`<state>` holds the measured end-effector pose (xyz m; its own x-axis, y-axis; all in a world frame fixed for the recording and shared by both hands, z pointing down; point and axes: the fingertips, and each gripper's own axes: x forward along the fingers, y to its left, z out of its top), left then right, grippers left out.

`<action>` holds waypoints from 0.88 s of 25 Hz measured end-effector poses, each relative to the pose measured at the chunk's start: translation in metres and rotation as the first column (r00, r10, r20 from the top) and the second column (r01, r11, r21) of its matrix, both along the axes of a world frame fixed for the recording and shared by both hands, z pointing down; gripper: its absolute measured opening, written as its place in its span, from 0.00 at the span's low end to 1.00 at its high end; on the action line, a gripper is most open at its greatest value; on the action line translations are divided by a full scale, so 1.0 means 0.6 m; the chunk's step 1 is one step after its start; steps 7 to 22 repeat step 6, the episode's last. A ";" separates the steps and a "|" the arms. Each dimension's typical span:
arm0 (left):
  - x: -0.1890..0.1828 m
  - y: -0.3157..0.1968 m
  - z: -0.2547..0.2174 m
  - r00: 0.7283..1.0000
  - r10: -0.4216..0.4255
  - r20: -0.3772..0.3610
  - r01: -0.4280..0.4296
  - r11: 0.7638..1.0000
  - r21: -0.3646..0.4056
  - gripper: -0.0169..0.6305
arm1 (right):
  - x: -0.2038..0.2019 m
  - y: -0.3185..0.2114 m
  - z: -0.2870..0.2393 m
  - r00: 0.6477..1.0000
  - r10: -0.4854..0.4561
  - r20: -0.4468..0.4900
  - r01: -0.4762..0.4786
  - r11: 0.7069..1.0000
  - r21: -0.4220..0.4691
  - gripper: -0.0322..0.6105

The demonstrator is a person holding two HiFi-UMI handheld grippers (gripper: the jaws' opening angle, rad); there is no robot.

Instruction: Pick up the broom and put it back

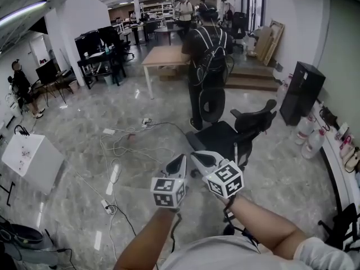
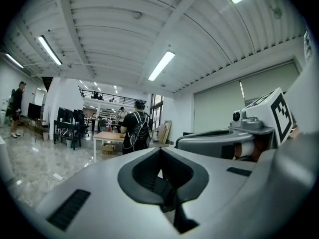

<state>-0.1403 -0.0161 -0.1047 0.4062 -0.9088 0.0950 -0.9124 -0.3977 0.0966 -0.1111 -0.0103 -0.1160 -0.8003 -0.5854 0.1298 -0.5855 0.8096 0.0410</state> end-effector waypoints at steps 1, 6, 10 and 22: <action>-0.001 0.001 0.001 1.000 -0.001 0.000 0.001 1.000 0.001 0.03 | 0.000 0.001 0.000 1.000 0.003 0.002 -0.003 1.000 0.001 0.05; -0.004 0.007 0.006 1.000 -0.008 -0.004 0.008 1.000 0.000 0.03 | 0.002 0.007 0.001 1.000 0.016 0.017 -0.016 1.000 -0.008 0.05; -0.004 0.007 0.006 1.000 -0.008 -0.004 0.008 1.000 0.000 0.03 | 0.002 0.007 0.001 1.000 0.016 0.017 -0.016 1.000 -0.008 0.05; -0.004 0.007 0.006 1.000 -0.008 -0.004 0.008 1.000 0.000 0.03 | 0.002 0.007 0.001 1.000 0.016 0.017 -0.016 1.000 -0.008 0.05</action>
